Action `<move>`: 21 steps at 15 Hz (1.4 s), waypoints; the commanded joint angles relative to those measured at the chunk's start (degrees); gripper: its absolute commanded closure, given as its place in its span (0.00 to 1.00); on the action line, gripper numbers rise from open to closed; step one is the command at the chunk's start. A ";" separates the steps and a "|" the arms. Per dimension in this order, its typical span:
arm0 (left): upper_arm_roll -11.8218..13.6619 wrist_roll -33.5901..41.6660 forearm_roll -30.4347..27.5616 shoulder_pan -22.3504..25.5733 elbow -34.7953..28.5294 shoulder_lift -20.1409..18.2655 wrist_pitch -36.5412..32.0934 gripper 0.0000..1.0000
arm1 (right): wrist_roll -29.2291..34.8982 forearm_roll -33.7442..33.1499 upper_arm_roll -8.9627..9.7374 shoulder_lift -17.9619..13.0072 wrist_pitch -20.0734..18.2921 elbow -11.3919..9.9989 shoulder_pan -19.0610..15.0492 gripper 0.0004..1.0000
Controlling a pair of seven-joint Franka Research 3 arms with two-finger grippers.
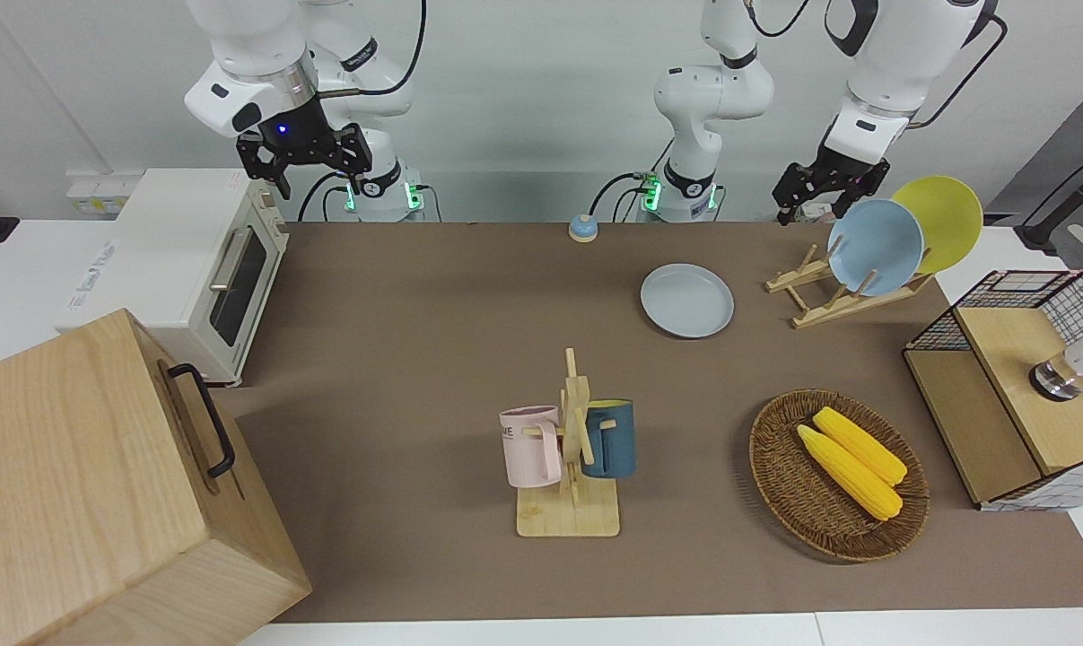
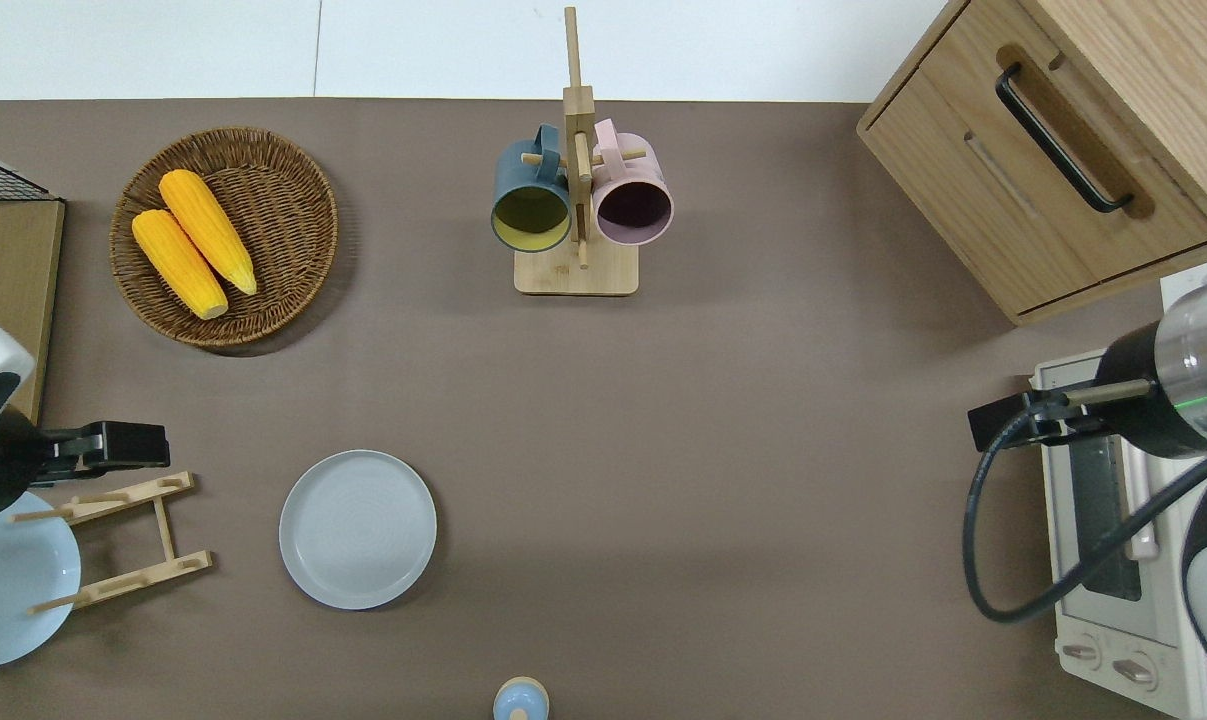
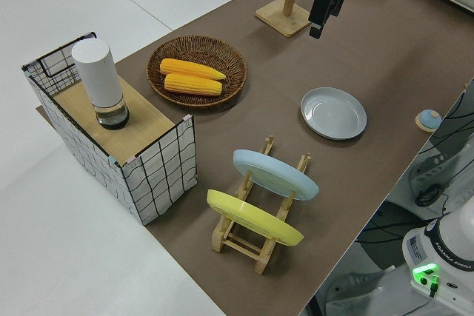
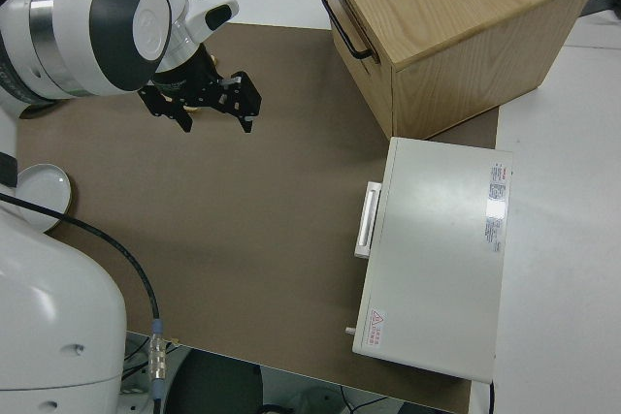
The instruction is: Pick gray plate from table and place it on lower plate rack with left arm
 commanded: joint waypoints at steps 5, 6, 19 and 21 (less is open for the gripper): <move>-0.06 -0.76 0.46 -0.14 -0.69 0.15 -0.64 0.00 | -0.19 0.20 0.38 -0.27 -0.87 0.35 -0.85 0.01; -0.07 -0.67 0.37 -0.23 -1.48 0.15 -0.21 0.00 | -0.19 0.20 0.38 -0.27 -0.87 0.35 -0.85 0.01; -0.86 -0.58 0.19 -0.23 -27.39 0.67 26.93 0.00 | -0.19 0.20 0.38 -0.27 -0.87 0.35 -0.85 0.01; -0.86 -0.58 0.19 -0.23 -29.60 2.86 29.66 0.00 | -0.19 0.20 0.38 -0.27 -0.87 0.35 -0.76 0.01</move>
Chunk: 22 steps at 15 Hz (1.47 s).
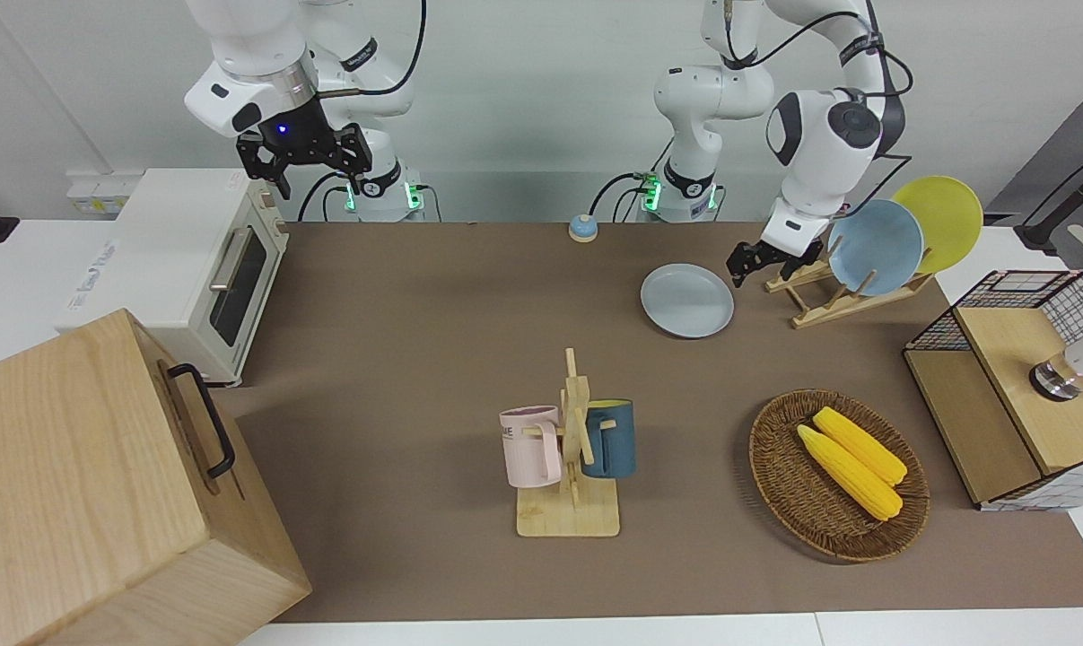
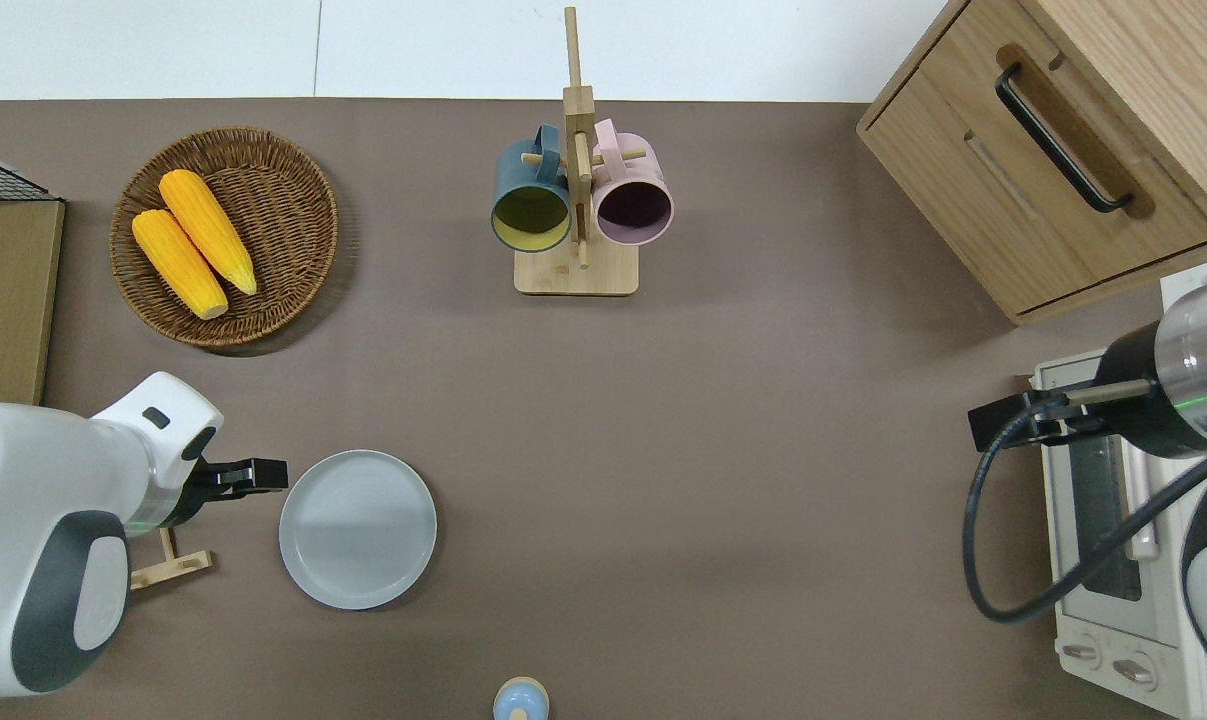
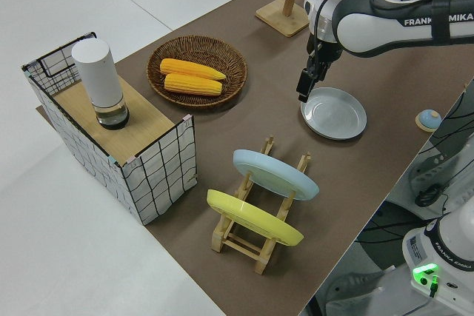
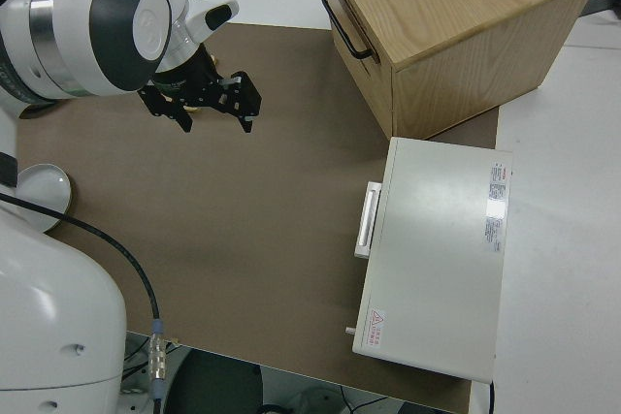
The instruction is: Pick gray plate from table and place it on lower plate rack with left arm
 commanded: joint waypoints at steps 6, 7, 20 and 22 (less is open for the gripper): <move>0.10 -0.77 0.20 -0.34 -8.13 4.46 8.99 0.01 | -0.19 0.20 0.38 -0.27 -0.87 0.35 -0.85 0.01; 0.10 -0.77 0.11 -0.43 -8.22 5.25 8.55 0.01 | -0.19 0.20 0.38 -0.27 -0.87 0.35 -0.76 0.01; -0.16 -3.76 -0.24 -0.69 -8.57 7.54 7.67 1.00 | -0.19 0.20 0.38 -0.27 -0.87 0.35 -0.76 0.01; -0.08 -3.50 -0.24 -0.61 -8.31 7.45 7.67 1.00 | -0.19 0.20 0.38 -0.27 -0.87 0.35 -0.85 0.01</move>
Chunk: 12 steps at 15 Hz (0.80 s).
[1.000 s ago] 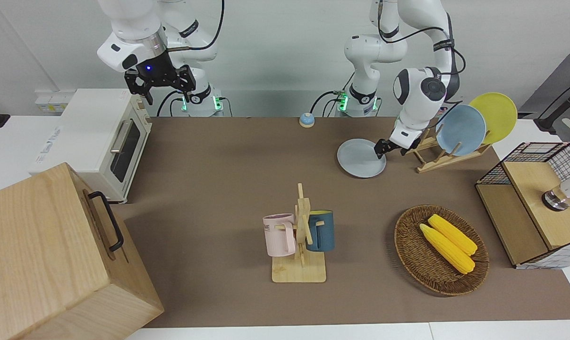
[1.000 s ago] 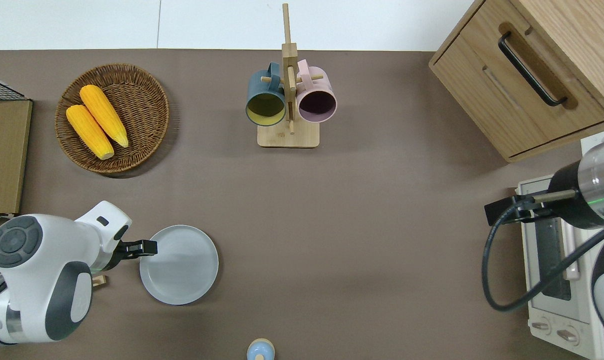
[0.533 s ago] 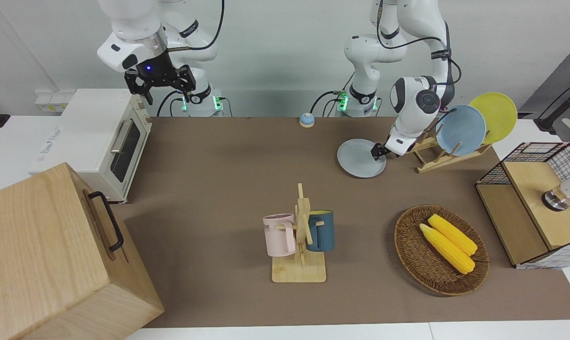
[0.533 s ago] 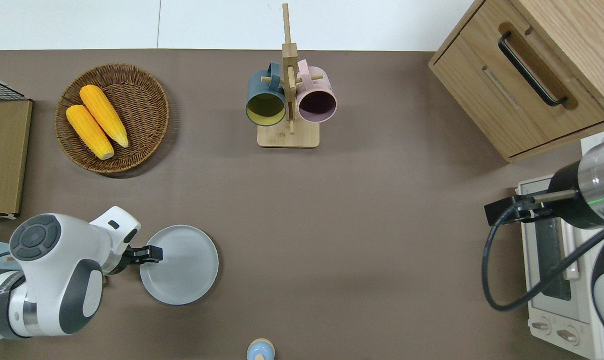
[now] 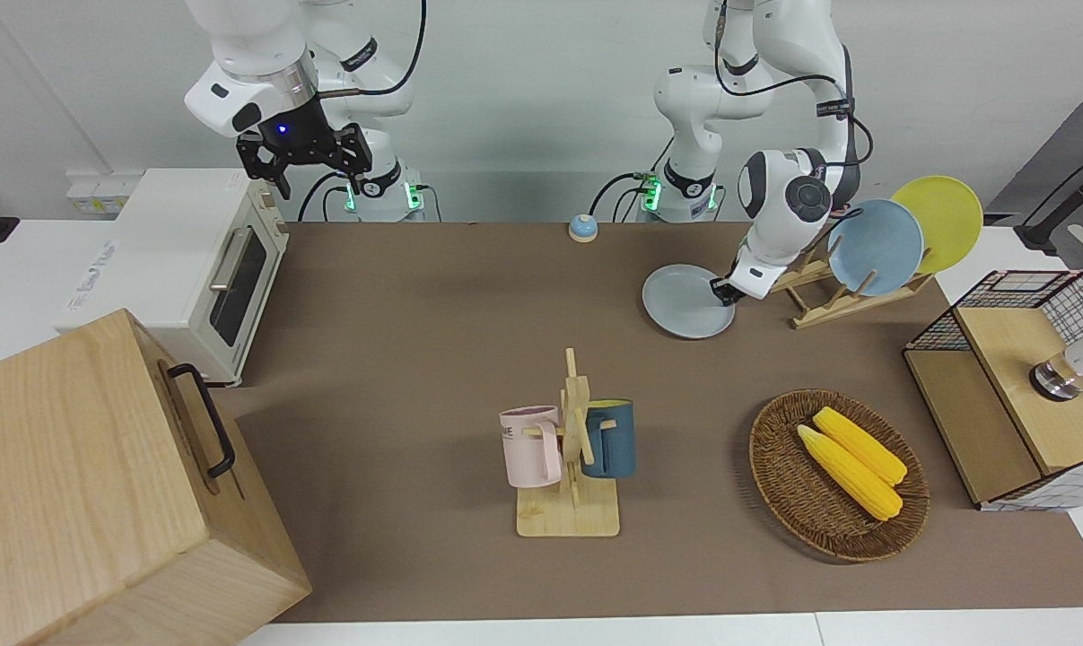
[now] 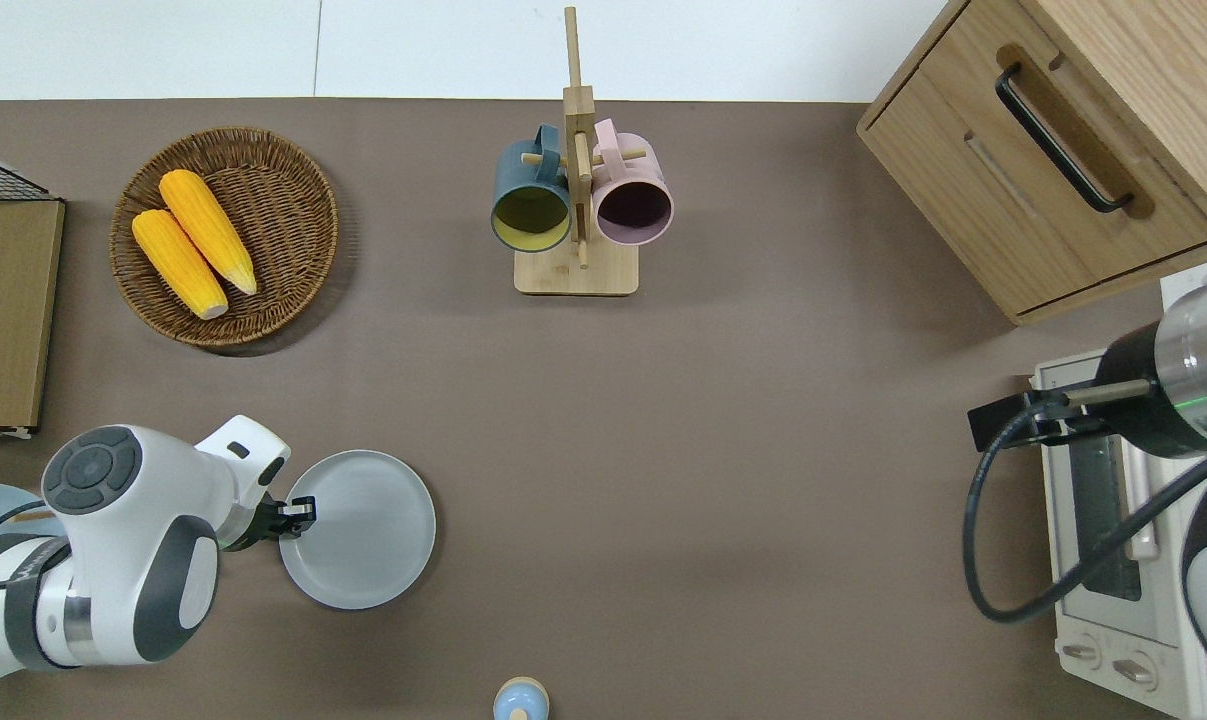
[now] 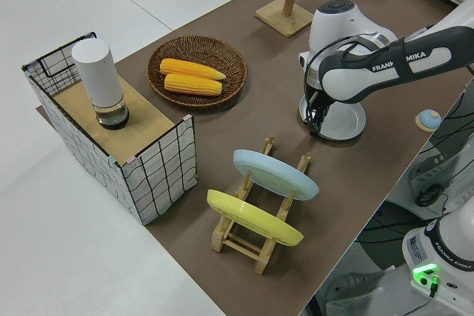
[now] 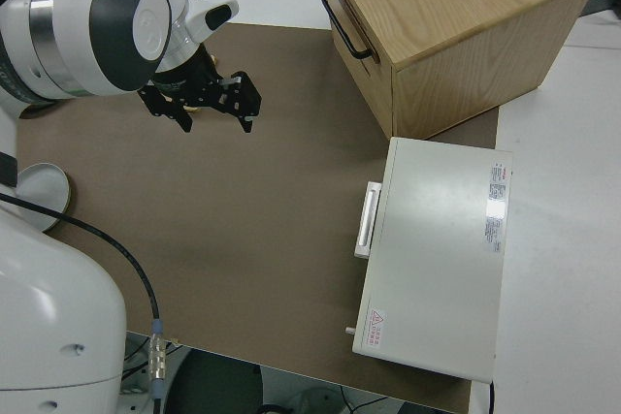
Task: Pick gray plate from table and place it on lower plate rack with left arm
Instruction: 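Reach the left gripper to the gray plate rim and grasp it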
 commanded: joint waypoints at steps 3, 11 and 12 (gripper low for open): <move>0.64 -0.32 -0.07 -0.45 3.35 -0.77 -3.79 1.00 | -0.19 0.12 0.38 -0.27 -0.87 0.35 -0.84 0.01; 2.05 -0.84 4.75 0.17 18.38 -1.65 -20.32 1.00 | -0.19 0.20 0.38 -0.27 -0.87 0.35 -0.84 0.01; 2.13 -0.93 7.03 0.17 19.96 -1.65 -23.21 1.00 | -0.19 0.20 0.38 -0.27 -0.87 0.35 -0.84 0.01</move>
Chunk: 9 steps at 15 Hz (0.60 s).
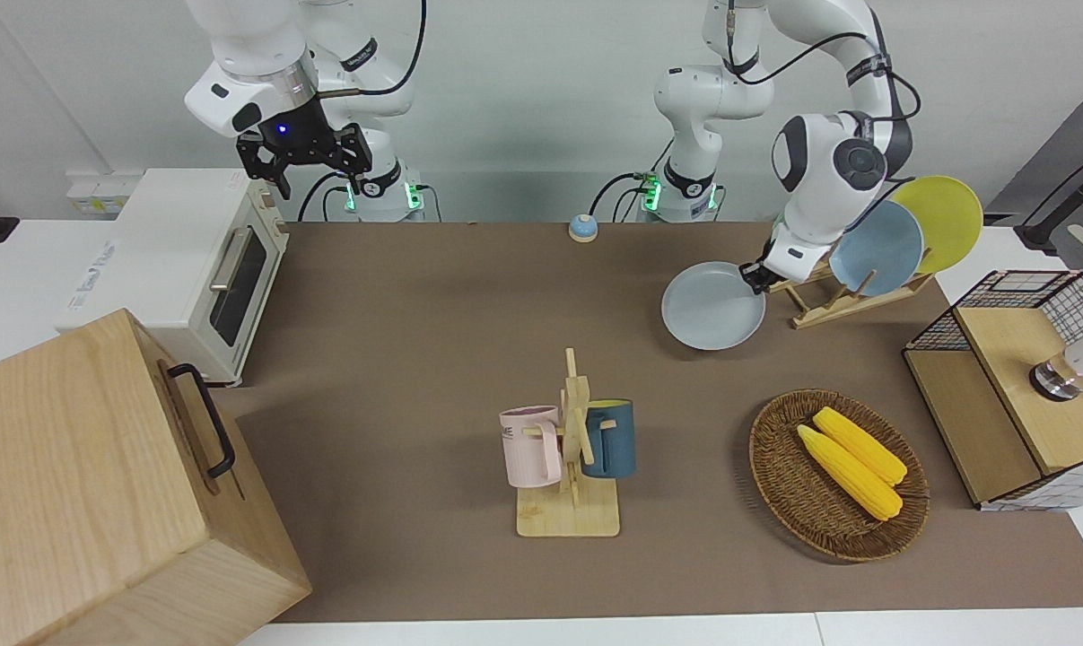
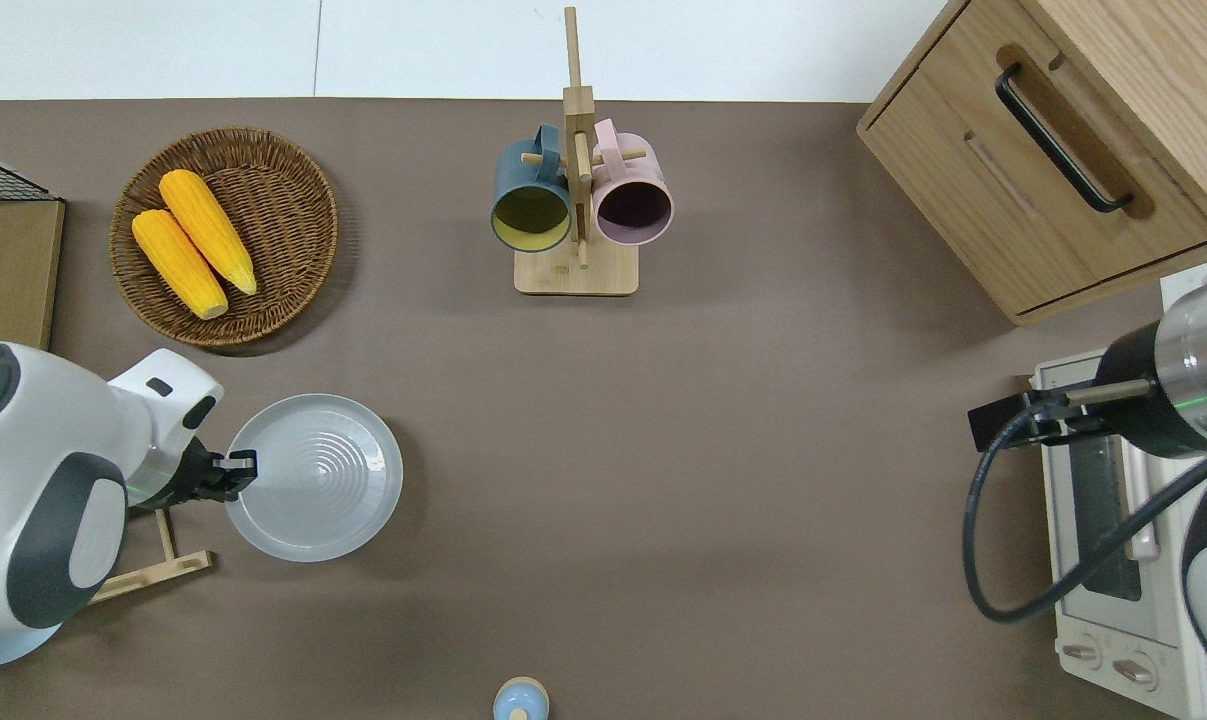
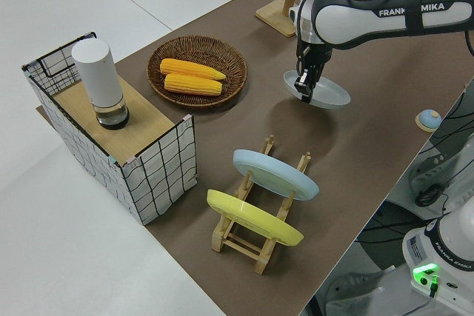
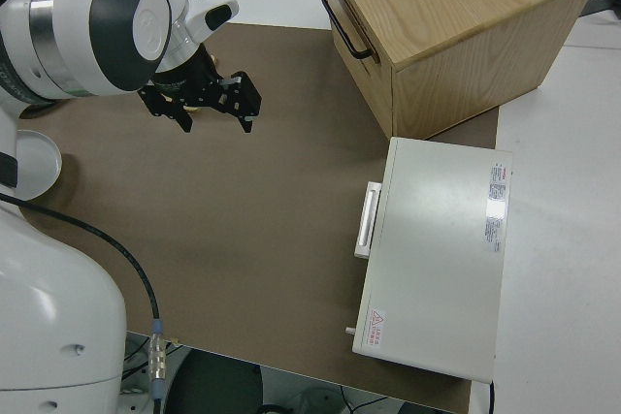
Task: Pick gray plate from table and place it on lower plate rack with left arm
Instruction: 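Reach the left gripper to the gray plate rim and grasp it, then lift the gray plate with the left gripper toward the wooden rack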
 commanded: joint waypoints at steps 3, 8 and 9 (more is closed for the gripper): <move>0.54 -3.89 12.48 -0.20 7.92 -0.22 -13.86 1.00 | -0.19 0.20 0.38 -0.27 -0.87 0.35 -0.76 0.01; -1.56 -7.50 29.27 -0.72 11.01 -0.57 -24.66 1.00 | -0.19 0.20 0.38 -0.27 -0.87 0.35 -0.76 0.01; -2.44 -9.43 31.99 -0.72 11.01 -0.57 -26.77 1.00 | -0.19 0.20 0.38 -0.27 -0.87 0.35 -0.76 0.01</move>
